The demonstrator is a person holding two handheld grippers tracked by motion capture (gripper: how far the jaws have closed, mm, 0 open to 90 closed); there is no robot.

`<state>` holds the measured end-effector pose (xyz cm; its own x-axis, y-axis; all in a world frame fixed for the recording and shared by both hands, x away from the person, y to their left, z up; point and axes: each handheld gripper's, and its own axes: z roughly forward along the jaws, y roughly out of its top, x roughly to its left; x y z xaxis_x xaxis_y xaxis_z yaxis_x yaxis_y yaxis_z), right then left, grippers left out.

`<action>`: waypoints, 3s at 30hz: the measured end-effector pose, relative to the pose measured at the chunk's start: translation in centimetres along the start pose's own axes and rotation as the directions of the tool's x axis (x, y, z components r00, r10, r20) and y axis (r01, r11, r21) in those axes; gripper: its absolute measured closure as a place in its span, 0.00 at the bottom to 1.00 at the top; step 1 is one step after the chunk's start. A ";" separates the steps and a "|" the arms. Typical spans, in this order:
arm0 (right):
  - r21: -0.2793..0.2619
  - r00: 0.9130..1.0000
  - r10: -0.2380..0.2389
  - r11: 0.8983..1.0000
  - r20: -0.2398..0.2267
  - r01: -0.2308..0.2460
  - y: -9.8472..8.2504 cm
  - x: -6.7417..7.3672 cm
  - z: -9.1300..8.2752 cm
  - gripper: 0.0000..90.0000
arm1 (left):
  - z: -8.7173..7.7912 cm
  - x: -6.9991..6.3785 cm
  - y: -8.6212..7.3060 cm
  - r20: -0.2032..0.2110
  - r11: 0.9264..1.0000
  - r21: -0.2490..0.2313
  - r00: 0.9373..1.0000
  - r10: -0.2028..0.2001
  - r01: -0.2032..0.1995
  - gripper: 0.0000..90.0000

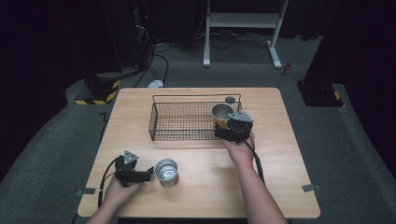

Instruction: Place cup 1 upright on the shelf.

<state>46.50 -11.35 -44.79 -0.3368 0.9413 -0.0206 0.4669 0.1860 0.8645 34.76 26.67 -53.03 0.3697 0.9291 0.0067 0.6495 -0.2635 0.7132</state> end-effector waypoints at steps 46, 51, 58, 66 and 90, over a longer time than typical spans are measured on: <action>0.050 0.999 0.002 0.999 -0.039 0.000 -9.0 -1.4 -6.6 0.20 | 0.0 0.0 0.0 -0.005 1.000 0.000 1.000 -0.005 0.005 0.04; 0.090 1.000 0.015 0.996 -0.018 -0.013 -10.7 -1.3 -6.8 0.19 | 0.0 0.0 0.0 -0.008 1.000 -0.002 1.000 -0.008 0.008 0.04; 0.184 0.999 0.045 0.982 -0.030 -0.039 -12.4 -1.6 -6.9 0.16 | 0.0 0.0 0.0 -0.014 1.000 -0.002 1.000 -0.010 0.010 0.04; 0.268 1.000 0.001 0.963 -0.007 0.001 -12.8 -1.2 -6.9 0.15 | -0.1 0.1 -0.1 -0.021 1.000 -0.001 1.000 -0.005 0.005 0.04; 0.257 1.000 0.016 0.966 0.013 -0.019 -12.9 -0.7 -6.7 0.15 | -1.4 0.3 0.2 -0.029 1.000 -0.012 0.999 -0.026 0.026 0.07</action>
<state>35.29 -16.33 -52.54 -0.3180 0.9480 -0.0131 0.6676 0.2338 0.7068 34.02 27.29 -51.90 0.3333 0.9428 0.0082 0.6509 -0.2364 0.7214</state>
